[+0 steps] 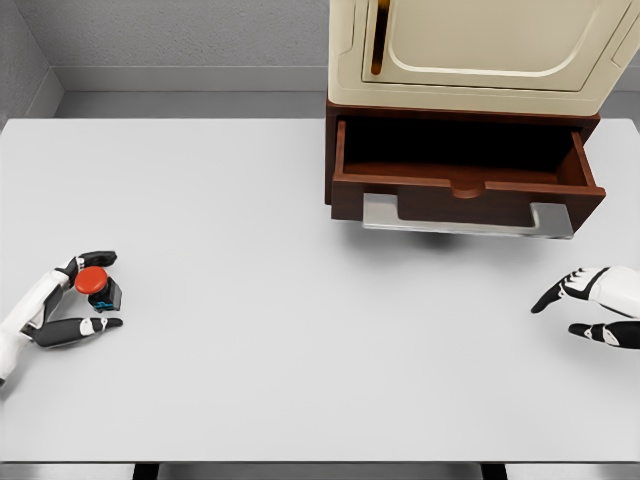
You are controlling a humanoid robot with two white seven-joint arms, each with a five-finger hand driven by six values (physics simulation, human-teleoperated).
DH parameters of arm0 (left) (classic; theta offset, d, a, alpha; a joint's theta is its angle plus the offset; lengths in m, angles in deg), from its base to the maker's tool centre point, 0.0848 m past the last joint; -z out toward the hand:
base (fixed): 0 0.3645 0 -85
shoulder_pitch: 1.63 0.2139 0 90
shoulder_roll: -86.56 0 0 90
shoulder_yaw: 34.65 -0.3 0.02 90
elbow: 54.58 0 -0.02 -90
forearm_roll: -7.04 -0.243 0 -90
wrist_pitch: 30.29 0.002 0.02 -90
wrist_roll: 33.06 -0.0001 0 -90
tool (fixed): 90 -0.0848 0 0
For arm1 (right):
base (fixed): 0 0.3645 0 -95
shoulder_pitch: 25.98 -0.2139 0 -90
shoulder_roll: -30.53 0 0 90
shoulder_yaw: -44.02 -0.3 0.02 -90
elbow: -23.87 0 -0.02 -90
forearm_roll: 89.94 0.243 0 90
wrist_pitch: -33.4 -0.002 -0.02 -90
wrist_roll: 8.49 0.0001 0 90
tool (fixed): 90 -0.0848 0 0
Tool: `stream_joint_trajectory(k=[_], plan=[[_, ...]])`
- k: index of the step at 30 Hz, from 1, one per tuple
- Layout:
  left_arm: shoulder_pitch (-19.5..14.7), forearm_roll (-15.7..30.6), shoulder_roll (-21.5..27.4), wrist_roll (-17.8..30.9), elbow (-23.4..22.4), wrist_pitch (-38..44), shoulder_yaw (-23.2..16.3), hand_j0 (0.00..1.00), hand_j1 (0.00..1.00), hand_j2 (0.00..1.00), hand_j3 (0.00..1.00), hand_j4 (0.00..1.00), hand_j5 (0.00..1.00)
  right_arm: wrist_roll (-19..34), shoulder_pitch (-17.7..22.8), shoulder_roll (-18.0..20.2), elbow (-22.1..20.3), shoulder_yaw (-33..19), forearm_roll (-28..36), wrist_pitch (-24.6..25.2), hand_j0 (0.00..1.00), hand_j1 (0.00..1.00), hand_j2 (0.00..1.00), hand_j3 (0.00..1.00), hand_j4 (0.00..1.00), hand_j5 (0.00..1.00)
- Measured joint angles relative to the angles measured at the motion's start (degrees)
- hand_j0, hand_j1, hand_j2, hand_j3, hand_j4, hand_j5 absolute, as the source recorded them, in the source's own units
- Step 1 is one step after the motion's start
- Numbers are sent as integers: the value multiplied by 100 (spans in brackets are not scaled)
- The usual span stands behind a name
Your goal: Put the switch into the drawer with left arm, and close the drawer with right arm
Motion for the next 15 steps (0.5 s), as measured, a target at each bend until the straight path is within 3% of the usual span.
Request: stream_joint_trajectory(k=[4,15], plan=[[0,-19,29,-21,17,19,23,50,50,50,50,50,50,1,0,6,2,0,-3,0,65,65,65,65,65,65],[-17,-34,29,-26,290,31,61,39,39,39,39,39,39,5,0,30,12,4,5,0,66,66,66,66,66,66]])
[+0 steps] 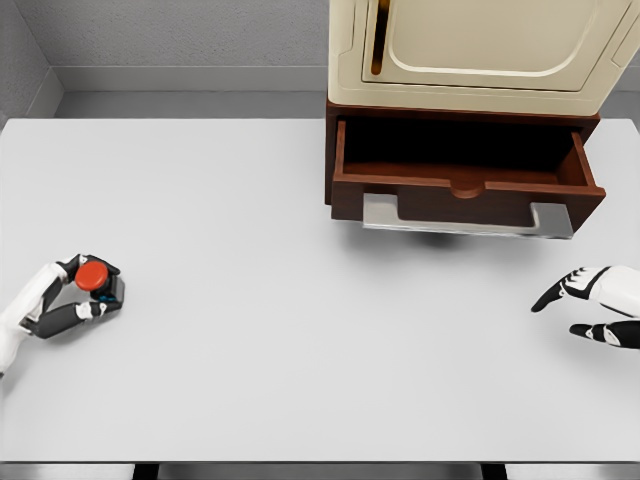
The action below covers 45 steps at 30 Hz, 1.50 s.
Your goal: Put the switch into the drawer with left arm, and close the drawer with right arm
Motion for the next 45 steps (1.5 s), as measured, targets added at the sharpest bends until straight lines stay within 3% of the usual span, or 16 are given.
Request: stream_joint_trajectory(k=[13,18,31,45], plan=[[-360,-193,-44,10,634,0,-57,39,39,39,39,39,39,1,0,32,3,0,-4,0,66,66,66,66,66,66],[-650,-241,-54,9,717,1,-229,38,38,38,38,38,38,1,0,32,4,7,-5,0,66,66,66,66,66,66],[-800,-494,-187,9,1011,0,-377,33,33,33,33,33,33,2,9,44,-11,14,-6,0,66,66,66,66,66,66],[-1204,-859,-688,13,1421,1,-447,33,33,33,33,33,33,1,9,70,-14,14,-5,0,66,66,66,66,66,66]])
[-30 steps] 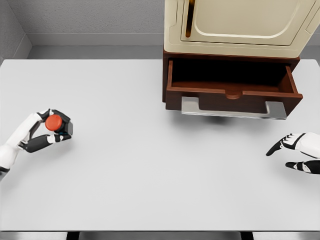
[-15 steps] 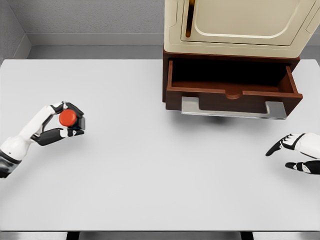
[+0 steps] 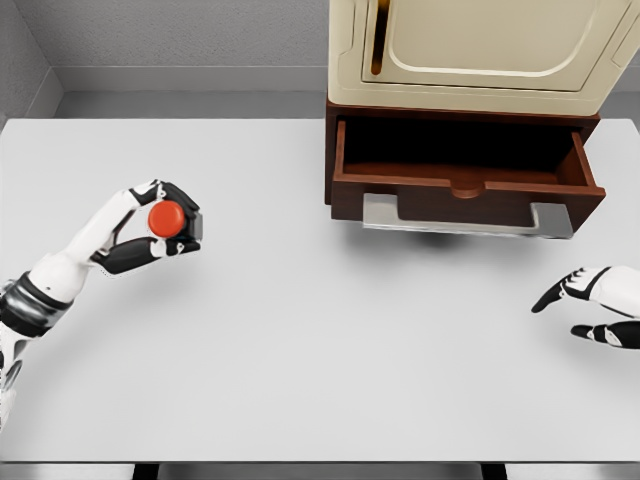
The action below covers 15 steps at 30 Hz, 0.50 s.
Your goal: Put the switch into the drawer with left arm, and close the drawer with right arm
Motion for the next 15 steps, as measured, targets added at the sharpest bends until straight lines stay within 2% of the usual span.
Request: stream_joint_trajectory(k=[11,15], plan=[[-272,-228,-466,15,327,-2,-155,33,33,33,33,33,33,7,-9,6,8,0,0,0,67,67,67,67,67,67],[-492,-436,-721,16,395,-2,-194,33,33,33,33,33,33,3,-9,6,9,0,0,0,66,66,66,66,66,66]])
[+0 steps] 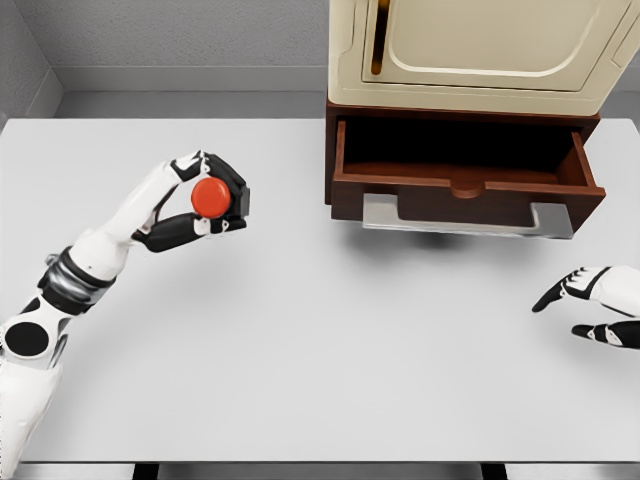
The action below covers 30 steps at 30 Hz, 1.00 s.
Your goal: Put the switch into the drawer with left arm, and close the drawer with right arm
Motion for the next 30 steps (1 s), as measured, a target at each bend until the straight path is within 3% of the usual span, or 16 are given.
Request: stream_joint_trajectory(k=[15,30], plan=[[-896,-563,-1079,8,4,283,-354,33,33,33,33,33,33,5,0,0,2,0,0,0,67,67,67,67,67,67],[-1468,-1857,-2159,13,-161,796,-481,30,30,30,30,30,30,6,0,1,10,0,0,0,67,67,67,67,67,67]])
